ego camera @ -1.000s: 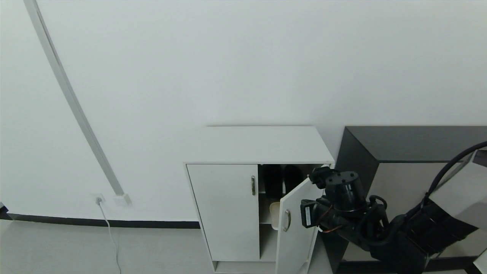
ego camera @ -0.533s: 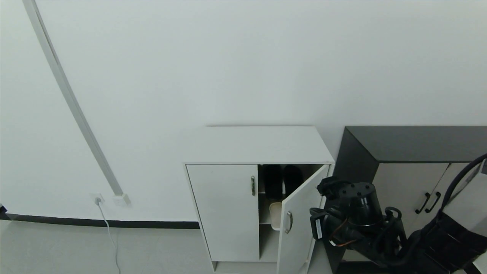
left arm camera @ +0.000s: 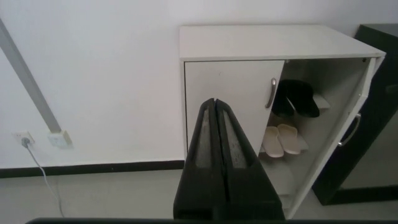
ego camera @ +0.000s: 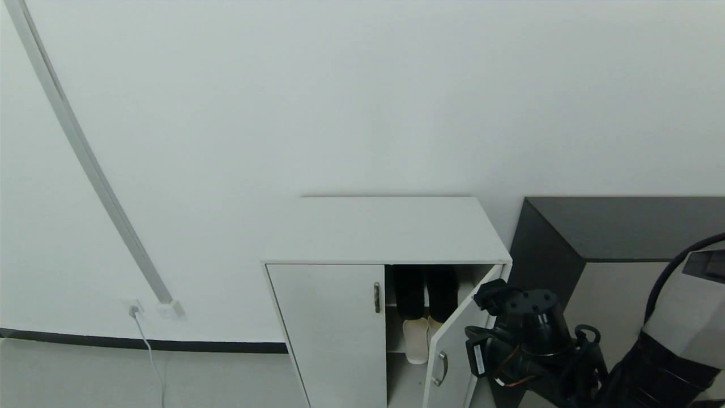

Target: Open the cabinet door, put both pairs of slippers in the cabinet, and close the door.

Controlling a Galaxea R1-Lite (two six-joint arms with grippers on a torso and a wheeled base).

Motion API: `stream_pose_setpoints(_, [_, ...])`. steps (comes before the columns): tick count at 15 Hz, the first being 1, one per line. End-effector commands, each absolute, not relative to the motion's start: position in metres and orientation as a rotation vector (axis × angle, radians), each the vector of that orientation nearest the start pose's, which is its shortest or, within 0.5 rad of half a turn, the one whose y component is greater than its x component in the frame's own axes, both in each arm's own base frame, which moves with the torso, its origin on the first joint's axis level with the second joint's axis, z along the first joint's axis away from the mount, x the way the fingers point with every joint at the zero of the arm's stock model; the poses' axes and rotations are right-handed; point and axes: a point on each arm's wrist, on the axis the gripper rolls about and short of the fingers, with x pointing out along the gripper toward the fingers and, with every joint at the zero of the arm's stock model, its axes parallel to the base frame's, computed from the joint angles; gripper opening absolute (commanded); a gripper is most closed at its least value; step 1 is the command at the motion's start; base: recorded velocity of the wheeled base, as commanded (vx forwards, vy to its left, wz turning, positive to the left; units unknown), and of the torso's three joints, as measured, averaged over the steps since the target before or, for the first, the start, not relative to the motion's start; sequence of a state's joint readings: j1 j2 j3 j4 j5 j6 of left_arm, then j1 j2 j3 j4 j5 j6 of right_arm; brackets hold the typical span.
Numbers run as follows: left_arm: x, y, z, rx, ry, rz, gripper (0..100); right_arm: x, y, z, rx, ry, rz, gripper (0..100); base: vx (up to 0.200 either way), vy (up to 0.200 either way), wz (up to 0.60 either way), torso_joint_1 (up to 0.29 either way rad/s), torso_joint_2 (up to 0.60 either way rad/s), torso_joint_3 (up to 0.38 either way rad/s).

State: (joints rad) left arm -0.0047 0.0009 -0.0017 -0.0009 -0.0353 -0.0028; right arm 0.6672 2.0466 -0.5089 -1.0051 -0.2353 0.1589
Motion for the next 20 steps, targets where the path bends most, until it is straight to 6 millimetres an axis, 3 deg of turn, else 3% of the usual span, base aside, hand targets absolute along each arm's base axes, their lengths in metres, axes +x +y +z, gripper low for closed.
stream_pose_setpoints(1, [-0.023,-0.001,0.076,-0.003,-0.001,-0.038,0,0.252,0.193,0.032,-0.090,0.530,0.383,0,0.000,0.000,0.00,0.000,0.00,0.000])
stream_pose_setpoints(8, [-0.023,-0.001,0.076,0.002,-0.002,-0.040,0,0.279,0.214,0.014,-0.082,0.513,0.384,0,0.000,0.000,0.00,0.000,0.00,0.000])
stream_pose_setpoints(11, [-0.023,-0.001,0.076,0.002,0.000,-0.040,0,0.301,0.227,0.006,-0.066,0.483,0.379,0,0.000,0.000,0.00,0.000,0.00,0.000])
stream_pose_setpoints(20, [-0.023,-0.001,0.076,0.002,0.000,-0.040,0,0.358,0.238,-0.012,-0.061,0.400,0.338,0,0.000,0.000,0.00,0.000,0.00,0.000])
